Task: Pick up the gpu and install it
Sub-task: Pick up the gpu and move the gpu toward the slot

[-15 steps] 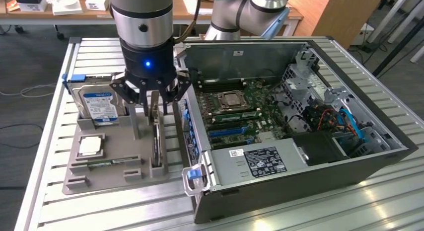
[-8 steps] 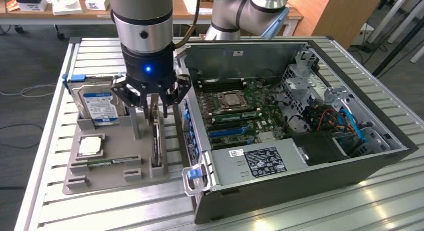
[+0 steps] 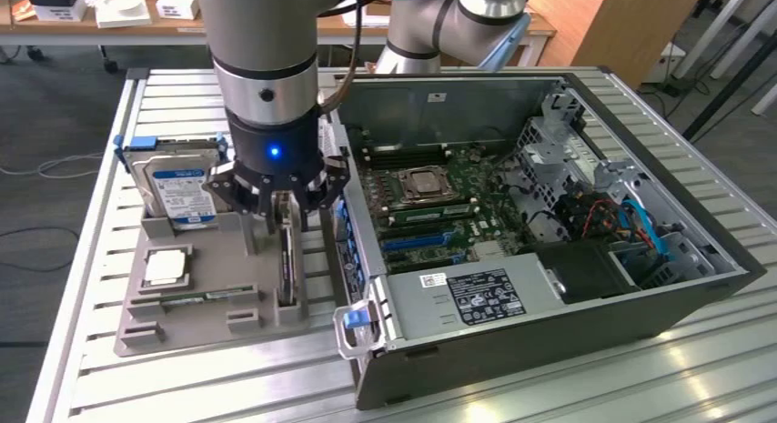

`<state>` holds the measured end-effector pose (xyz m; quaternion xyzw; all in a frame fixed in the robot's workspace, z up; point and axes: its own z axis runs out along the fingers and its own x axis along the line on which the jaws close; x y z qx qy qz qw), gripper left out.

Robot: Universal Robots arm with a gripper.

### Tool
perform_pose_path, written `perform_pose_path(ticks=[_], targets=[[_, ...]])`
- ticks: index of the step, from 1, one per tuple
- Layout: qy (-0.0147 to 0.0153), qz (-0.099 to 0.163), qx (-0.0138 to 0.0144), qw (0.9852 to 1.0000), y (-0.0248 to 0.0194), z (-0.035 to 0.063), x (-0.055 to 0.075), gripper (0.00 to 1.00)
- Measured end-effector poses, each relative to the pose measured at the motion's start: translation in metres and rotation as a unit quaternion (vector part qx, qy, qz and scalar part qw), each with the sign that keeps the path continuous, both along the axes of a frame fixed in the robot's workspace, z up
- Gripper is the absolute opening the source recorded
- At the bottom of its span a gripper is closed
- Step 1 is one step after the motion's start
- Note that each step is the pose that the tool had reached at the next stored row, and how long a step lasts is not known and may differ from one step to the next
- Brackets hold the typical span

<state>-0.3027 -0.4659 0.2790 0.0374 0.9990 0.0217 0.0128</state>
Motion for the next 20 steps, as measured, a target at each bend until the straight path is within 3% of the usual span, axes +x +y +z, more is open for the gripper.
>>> perform_pose_path(ticks=[20], targets=[[-0.0001,0.000,0.0000,1.0000,-0.0001,-0.0038,-0.0052,0.43]])
